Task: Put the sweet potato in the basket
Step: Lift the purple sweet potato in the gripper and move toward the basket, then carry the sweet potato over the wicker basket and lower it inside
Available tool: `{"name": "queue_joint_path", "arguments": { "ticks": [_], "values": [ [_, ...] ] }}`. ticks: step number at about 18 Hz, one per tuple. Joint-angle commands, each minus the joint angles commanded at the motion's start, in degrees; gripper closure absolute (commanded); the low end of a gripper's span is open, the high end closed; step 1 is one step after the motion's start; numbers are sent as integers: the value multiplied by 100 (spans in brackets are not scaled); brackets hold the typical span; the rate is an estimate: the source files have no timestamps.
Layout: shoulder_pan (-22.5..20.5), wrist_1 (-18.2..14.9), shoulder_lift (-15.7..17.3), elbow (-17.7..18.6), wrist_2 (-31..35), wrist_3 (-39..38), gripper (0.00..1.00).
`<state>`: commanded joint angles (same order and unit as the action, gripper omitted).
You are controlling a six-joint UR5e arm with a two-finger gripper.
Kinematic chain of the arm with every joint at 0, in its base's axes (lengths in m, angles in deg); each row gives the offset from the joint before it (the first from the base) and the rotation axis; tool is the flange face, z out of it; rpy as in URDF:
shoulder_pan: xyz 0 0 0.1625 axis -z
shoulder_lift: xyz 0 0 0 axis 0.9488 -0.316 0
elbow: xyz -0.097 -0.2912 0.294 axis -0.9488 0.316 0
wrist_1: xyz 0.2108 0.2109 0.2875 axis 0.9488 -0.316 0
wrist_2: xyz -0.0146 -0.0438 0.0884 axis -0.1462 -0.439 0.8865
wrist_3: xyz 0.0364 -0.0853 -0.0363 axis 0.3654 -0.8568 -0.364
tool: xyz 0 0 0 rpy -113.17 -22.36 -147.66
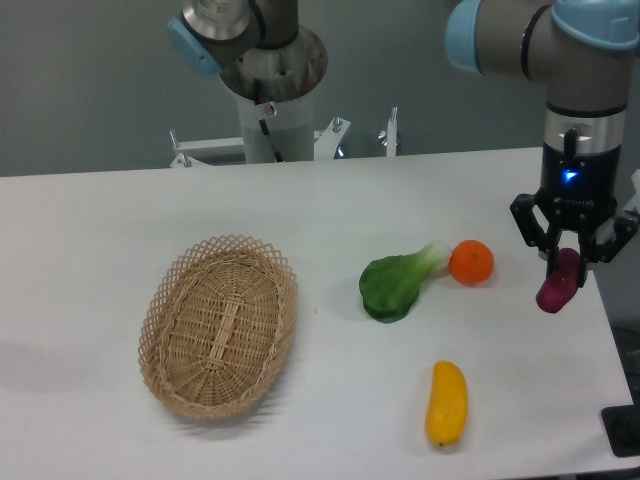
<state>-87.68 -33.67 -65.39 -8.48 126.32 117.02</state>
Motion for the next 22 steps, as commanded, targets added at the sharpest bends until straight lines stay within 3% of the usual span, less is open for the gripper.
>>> {"name": "queue_joint_path", "arguments": {
  "ticks": [5, 9, 13, 17, 22],
  "values": [
    [44, -88, 123, 105, 105, -62, 66],
    [219, -35, 255, 404, 123, -307, 66],
    [693, 35, 404, 580, 210, -1228, 66],
    [1352, 96, 369, 738, 710, -2080, 66],
    [2108, 667, 334, 1212, 984, -3172, 66]
  ]
}}
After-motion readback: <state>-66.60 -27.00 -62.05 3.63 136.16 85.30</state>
